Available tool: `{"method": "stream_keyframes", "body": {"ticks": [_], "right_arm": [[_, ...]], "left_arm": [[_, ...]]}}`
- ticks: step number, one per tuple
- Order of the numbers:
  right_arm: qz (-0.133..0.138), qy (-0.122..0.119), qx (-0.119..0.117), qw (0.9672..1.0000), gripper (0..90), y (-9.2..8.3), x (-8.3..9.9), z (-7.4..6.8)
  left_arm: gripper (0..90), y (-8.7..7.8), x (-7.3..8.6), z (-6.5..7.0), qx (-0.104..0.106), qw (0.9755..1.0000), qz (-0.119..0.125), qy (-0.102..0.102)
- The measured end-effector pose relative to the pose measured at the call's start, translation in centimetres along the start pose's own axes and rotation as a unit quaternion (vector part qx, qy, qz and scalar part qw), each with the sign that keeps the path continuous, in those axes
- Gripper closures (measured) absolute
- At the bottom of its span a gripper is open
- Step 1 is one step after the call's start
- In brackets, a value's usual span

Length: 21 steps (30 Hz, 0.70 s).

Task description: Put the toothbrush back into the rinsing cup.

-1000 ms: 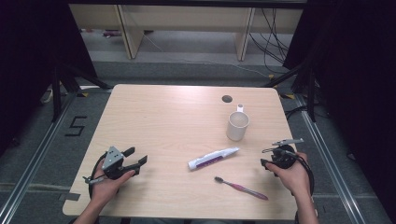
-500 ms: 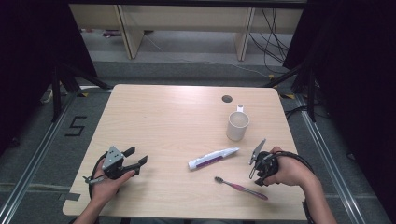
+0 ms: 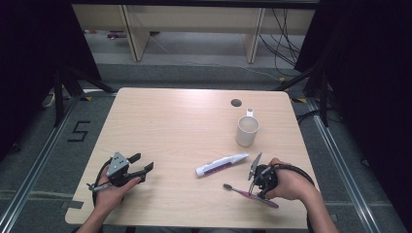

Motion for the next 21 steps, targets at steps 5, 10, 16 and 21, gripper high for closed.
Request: {"method": "stream_keyframes", "body": {"ticks": [5,10,16,21], "right_arm": [[-0.011,-0.002,0.000,0.9999,68.5,0.4,-0.7,-0.8],[-0.011,-0.015,0.002,0.9998,68.4,0.8,-1.4,-0.9],[-0.012,-0.016,0.005,0.9998,67.6,1.4,-1.8,-1.0],[-0.013,-0.006,0.004,0.9999,67.5,1.5,-2.1,-1.2]], "left_arm": [[33.3,0.0,0.0,0.1,0.003,1.0000,0.003,-0.007],[33.2,0.0,0.0,0.2,0.003,0.9999,0.004,-0.013],[33.2,0.0,0.0,0.2,0.002,0.9999,0.002,-0.012],[33.1,0.0,0.0,0.2,0.003,0.9999,0.004,-0.013]]}}
Point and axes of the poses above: each handheld gripper's, and its own axes: y roughly forward along the jaws, x roughly out of its underside, z roughly to its right, the point moved 9 cm from there along y, roughly forward along the jaws, and after that the axes turned 3 degrees about -x, right-handed, at the moved point
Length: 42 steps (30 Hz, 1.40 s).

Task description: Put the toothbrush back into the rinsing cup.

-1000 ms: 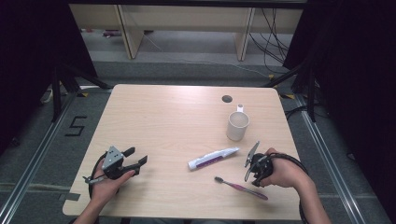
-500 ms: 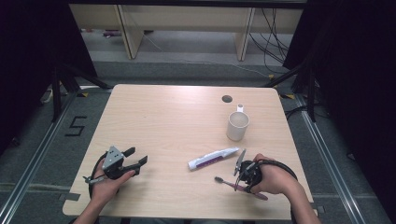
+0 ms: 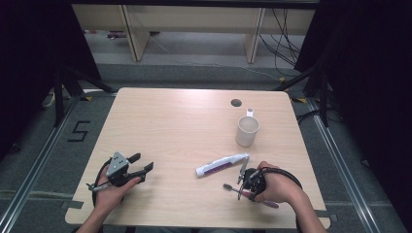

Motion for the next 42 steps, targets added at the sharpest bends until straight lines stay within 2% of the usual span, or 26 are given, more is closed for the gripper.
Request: {"method": "stream_keyframes", "body": {"ticks": [4,5,7,8,9,10,13,16,18,19,21,23,25,26,28,29,32,34,38,42], "right_arm": [[0.002,-0.003,0.001,1.0000,67.5,0.0,-0.1,0.1],[0.004,-0.012,0.000,0.9999,67.5,0.1,-0.2,0.2],[0.006,-0.018,-0.001,0.9998,67.6,0.2,-0.3,0.2],[0.007,-0.017,-0.001,0.9998,67.7,0.2,-0.4,0.2],[0.005,-0.005,-0.001,1.0000,67.8,0.2,-0.3,0.1],[0.001,-0.004,-0.002,1.0000,68.0,0.2,-0.4,0.0],[0.002,-0.015,-0.003,0.9999,68.8,0.3,-0.6,0.1],[0.000,-0.005,-0.002,1.0000,69.4,0.3,-0.6,0.0],[0.004,-0.020,-0.003,0.9998,70.0,0.4,-0.7,0.2],[0.000,-0.012,-0.003,0.9999,70.2,0.4,-0.7,0.1],[-0.001,-0.018,-0.002,0.9998,70.3,0.6,-0.8,0.2],[-0.005,-0.004,-0.001,1.0000,70.3,0.6,-0.8,0.1],[-0.004,-0.011,-0.004,0.9999,70.6,0.7,-0.9,0.0],[-0.007,-0.004,-0.003,1.0000,70.8,0.7,-0.9,0.0],[-0.004,-0.017,-0.005,0.9998,71.7,0.8,-1.0,0.1],[-0.006,-0.007,-0.007,0.9999,72.4,0.8,-1.0,0.0],[-0.007,-0.013,-0.007,0.9999,74.7,0.8,-1.0,0.2],[-0.010,-0.002,-0.007,0.9999,77.5,0.8,-1.0,0.1],[-0.008,-0.006,-0.014,0.9999,78.8,0.8,-1.1,0.2],[0.003,0.003,-0.016,0.9999,78.9,0.6,-1.1,0.1]], "left_arm": [[33.1,0.0,0.0,0.0,0.000,1.0000,-0.001,0.003],[33.1,0.0,0.0,0.0,0.000,1.0000,-0.002,0.002],[33.1,0.0,0.0,-0.1,0.000,0.9999,-0.001,0.012],[33.0,0.0,0.0,0.0,0.000,1.0000,-0.001,0.002],[33.0,0.0,0.0,0.0,0.000,1.0000,-0.001,0.001],[33.0,0.0,0.0,0.0,0.000,1.0000,-0.001,0.001],[33.0,0.0,0.0,0.0,0.000,1.0000,-0.001,0.001],[33.0,0.0,0.0,0.0,0.000,1.0000,-0.001,0.001],[33.0,0.0,0.0,0.0,0.001,1.0000,-0.001,0.001],[33.0,0.0,0.0,0.0,0.001,1.0000,0.000,0.000],[33.0,0.0,0.0,0.0,0.001,1.0000,0.001,0.000],[33.0,0.0,0.0,0.0,0.001,1.0000,0.000,-0.001],[33.0,0.0,0.0,0.0,0.001,1.0000,0.000,-0.001],[33.0,0.0,0.0,0.0,0.001,1.0000,0.000,0.000],[33.0,0.0,0.0,0.0,0.001,1.0000,0.000,-0.002],[32.9,0.0,0.0,0.0,0.001,1.0000,0.000,-0.001],[32.9,0.0,0.0,0.0,0.002,1.0000,-0.001,-0.001],[32.9,0.0,0.0,0.0,0.002,1.0000,-0.001,0.000],[32.8,0.0,0.0,0.0,0.002,1.0000,0.000,-0.001],[32.8,0.0,0.0,0.0,0.002,1.0000,0.000,-0.002]]}}
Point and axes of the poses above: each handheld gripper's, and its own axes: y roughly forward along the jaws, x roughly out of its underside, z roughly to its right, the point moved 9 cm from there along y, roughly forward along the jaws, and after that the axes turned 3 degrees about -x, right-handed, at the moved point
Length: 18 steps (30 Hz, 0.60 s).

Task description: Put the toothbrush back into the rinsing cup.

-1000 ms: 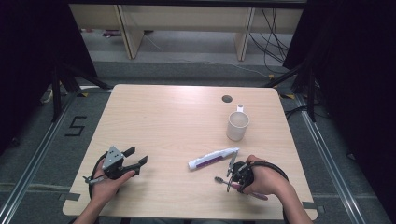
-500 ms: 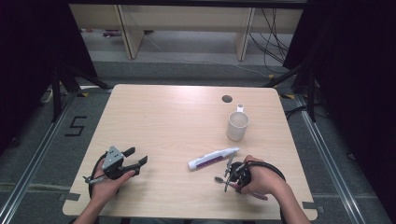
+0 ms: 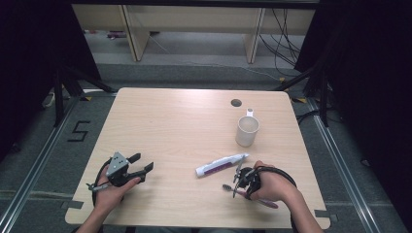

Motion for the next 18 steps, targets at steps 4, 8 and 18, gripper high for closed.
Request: {"method": "stream_keyframes", "body": {"ticks": [4,8,18], "right_arm": [[0.021,0.012,0.005,0.9997,78.9,-0.7,0.0,0.3],[0.048,0.048,-0.003,0.9977,78.9,-1.6,-0.1,0.1],[0.129,0.091,0.017,0.9873,78.9,-3.3,0.0,1.4]], "left_arm": [[32.8,0.0,0.0,0.0,-0.001,1.0000,-0.002,0.002],[32.4,0.0,0.0,0.0,0.000,1.0000,-0.001,0.001],[32.2,0.0,0.0,-0.1,-0.001,1.0000,-0.001,0.000]]}}
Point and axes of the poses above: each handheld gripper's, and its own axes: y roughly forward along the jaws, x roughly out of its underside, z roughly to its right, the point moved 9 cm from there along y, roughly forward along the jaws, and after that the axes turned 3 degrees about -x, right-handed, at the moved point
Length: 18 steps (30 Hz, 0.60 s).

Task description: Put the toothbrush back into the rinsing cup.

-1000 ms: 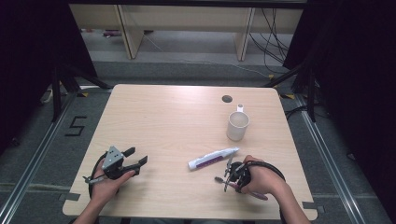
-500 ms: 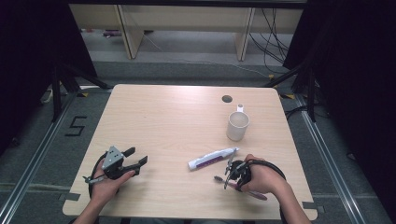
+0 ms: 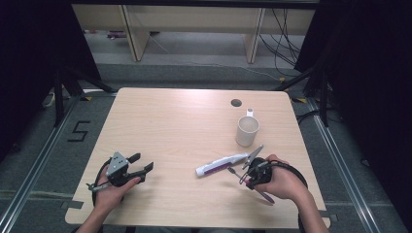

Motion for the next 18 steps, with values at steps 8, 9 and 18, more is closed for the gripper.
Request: {"method": "stream_keyframes", "body": {"ticks": [8,9,18], "right_arm": [[0.062,0.042,0.014,0.9971,78.9,-1.1,0.0,1.1],[0.062,0.042,0.014,0.9971,78.9,-1.1,0.0,1.1],[0.130,0.068,0.036,0.9886,78.9,-2.1,-0.3,1.8]], "left_arm": [[32.1,0.0,-0.1,-0.1,-0.002,0.9999,-0.001,0.012],[32.1,0.0,-0.1,-0.1,-0.002,0.9999,-0.001,0.011],[31.7,0.0,-0.1,-0.1,-0.002,0.9999,-0.001,0.012]]}}
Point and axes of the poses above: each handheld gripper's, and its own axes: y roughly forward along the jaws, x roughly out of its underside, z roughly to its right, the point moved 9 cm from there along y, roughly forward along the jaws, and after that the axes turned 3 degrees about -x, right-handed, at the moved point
